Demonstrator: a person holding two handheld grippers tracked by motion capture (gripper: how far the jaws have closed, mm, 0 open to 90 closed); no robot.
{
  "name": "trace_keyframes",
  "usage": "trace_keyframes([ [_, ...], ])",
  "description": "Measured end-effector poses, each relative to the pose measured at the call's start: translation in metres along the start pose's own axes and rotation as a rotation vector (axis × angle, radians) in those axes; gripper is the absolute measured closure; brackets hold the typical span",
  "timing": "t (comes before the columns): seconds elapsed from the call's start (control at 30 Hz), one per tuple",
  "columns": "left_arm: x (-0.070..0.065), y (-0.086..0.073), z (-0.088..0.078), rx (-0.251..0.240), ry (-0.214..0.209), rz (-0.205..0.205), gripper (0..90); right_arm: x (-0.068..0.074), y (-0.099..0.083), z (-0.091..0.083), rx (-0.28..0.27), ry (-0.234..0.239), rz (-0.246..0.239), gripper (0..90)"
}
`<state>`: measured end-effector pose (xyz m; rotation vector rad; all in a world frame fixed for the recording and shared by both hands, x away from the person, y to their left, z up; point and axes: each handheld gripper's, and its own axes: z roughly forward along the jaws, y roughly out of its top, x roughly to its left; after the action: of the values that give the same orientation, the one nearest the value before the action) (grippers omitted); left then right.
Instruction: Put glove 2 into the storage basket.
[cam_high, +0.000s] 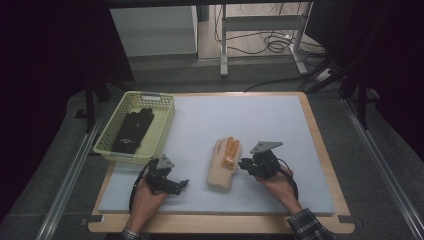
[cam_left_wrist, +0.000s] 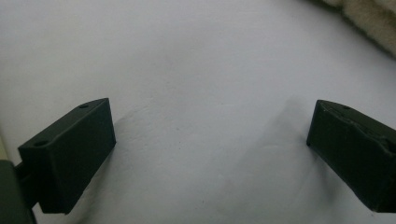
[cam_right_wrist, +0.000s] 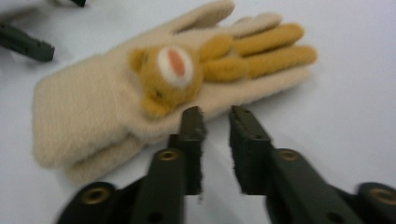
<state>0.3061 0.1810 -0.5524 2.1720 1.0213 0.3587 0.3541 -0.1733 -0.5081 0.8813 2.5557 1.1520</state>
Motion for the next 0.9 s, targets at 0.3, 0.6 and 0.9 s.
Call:
trace_keyframes([
  [0.3,0.0,0.0,0.0,0.0,0.0,0.0,1.0,0.012,-0.009,0.019,0.038,0.038,-0.037,84.3],
  [0.6,0.0,0.0,0.0,0.0,0.0,-0.001,1.1,0.021,-0.005,0.031,0.031,0.063,-0.041,84.3],
  [0.9,0.0,0.0,0.0,0.0,0.0,0.0,1.1,0.028,0.004,0.046,0.013,0.072,-0.045,83.3],
])
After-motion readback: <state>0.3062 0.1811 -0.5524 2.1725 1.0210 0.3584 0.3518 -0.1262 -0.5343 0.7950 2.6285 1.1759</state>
